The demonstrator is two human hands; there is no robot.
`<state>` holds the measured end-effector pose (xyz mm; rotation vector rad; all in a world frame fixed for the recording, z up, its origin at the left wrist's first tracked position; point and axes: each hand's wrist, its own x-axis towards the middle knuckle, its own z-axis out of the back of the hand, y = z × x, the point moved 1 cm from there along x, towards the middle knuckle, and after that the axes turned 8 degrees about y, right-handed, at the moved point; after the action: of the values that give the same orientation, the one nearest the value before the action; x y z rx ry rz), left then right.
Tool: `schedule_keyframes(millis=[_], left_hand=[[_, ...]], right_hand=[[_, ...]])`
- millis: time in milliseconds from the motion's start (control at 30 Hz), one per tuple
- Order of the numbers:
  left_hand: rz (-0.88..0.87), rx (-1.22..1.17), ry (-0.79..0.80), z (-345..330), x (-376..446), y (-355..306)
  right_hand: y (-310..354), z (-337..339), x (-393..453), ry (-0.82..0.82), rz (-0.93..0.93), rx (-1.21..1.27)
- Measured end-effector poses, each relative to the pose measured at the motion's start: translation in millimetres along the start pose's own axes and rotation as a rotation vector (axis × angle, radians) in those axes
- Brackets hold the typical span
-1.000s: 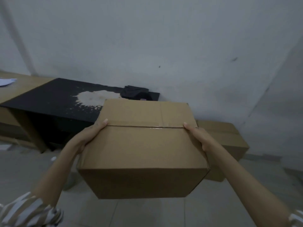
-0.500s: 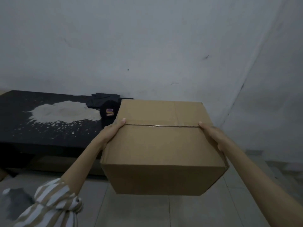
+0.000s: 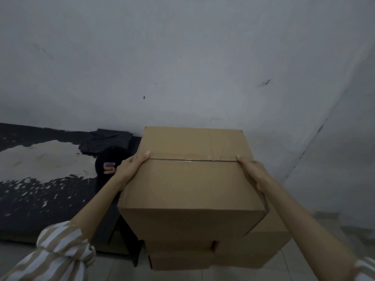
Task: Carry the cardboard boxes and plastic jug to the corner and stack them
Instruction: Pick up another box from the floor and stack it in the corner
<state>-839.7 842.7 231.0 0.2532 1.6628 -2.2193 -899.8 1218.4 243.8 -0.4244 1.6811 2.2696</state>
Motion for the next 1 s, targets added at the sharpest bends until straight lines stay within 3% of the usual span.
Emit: schedule_keyframes(millis=[200, 333, 533, 700, 800, 900, 1000], left_hand=[[-0.047, 0.16, -0.216, -12, 70, -13], [-0.023, 0.245, -0.277, -12, 115, -11], [0.259, 0.238, -0.058, -10, 151, 33], [0.253, 0.236, -0.116, -19, 160, 36], [0.234, 0.301, -0.152, -25, 152, 29], [0.179, 0.384, -0.177, -27, 137, 23], [0.098, 0.417, -0.129, -18, 113, 19]], right_hand=[[14, -12, 96, 0.052, -0.017, -0.044], [20, -26, 142, 0.119, -0.022, -0.072], [-24, -57, 178, 0.142, -0.052, -0.222], [-31, -67, 192, 0.054, -0.045, -0.291], [-9, -81, 182, -0.023, -0.002, -0.464], [12, -107, 163, 0.033, 0.117, -0.582], [23, -142, 137, 0.174, 0.249, -0.513]])
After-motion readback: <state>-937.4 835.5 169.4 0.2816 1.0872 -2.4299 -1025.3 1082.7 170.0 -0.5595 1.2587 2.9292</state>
